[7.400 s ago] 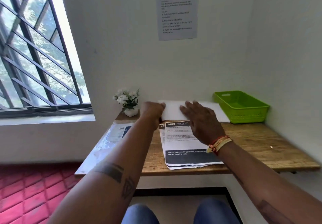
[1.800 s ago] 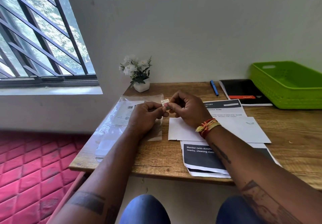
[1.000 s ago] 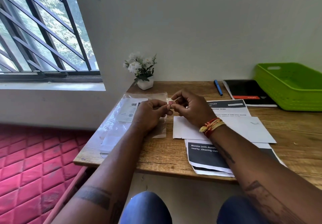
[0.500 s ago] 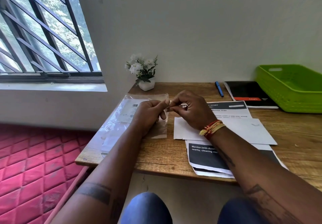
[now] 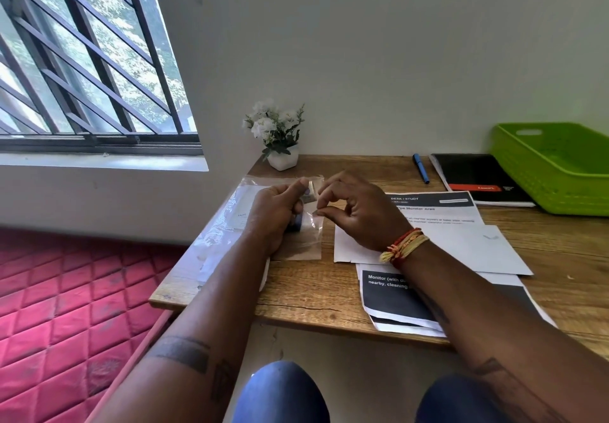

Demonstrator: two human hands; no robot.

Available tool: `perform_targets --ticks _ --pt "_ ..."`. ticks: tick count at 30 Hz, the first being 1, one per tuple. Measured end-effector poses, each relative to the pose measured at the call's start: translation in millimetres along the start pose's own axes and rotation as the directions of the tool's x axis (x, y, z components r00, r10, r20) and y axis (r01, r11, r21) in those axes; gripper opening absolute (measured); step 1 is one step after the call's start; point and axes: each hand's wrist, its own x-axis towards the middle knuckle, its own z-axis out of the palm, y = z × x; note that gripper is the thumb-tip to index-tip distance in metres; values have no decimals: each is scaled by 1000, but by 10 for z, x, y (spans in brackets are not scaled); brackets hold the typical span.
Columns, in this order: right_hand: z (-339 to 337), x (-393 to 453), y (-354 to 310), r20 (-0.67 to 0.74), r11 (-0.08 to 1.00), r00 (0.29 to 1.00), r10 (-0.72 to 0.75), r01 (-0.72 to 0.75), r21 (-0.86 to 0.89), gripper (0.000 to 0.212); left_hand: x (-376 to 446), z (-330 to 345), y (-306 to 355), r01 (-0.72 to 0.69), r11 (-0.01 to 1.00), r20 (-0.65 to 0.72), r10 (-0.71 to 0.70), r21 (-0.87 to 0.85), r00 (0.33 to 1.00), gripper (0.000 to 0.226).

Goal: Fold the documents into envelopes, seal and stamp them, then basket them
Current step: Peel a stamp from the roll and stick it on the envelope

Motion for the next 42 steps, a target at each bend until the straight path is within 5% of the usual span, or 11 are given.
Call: perform_targets --ticks 3,7,11,16,19,21,25,28,33,42 --pt "-37 -2 3 -37 939 974 222 -203 278 10 3 21 -29 -38 990 -1 38 134 999 33" --pt "-210 5 87 41 718 876 481 -421 554 15 1 145 -81 -144 805 36 151 575 988 30" --pt "-490 -88 124 123 670 838 531 -505 544 20 46 170 -126 -172 683 73 173 710 982 24" --pt "-1080 -395 189 273 740 810 520 -586 330 38 -18 205 -129 -205 647 86 210 734 974 24" --pt "-1500 -648 257 245 750 792 559 -609 257 32 -76 232 -106 -288 595 68 363 751 929 31" --pt "-1790 -809 328 202 733 771 604 -637 238 22 -137 325 -30 -421 495 164 481 760 861 20" --pt "-2164 -1030 586 146 666 706 694 -705 245 23 -364 949 145 -616 346 454 446 707 771 18" --pt "-2177 -1093 706 186 655 679 710 -734 180 20 -605 1588 194 -675 431 555 383 599 738 18" --pt "-2005 -1185 793 226 707 706 671 -701 90 7 -656 2116 16 -487 574 461 203 658 864 20" --pt "-1907 -1298 746 102 698 775 624 -612 372 14 -539 2127 19 -200 819 404 -42 538 914 49"
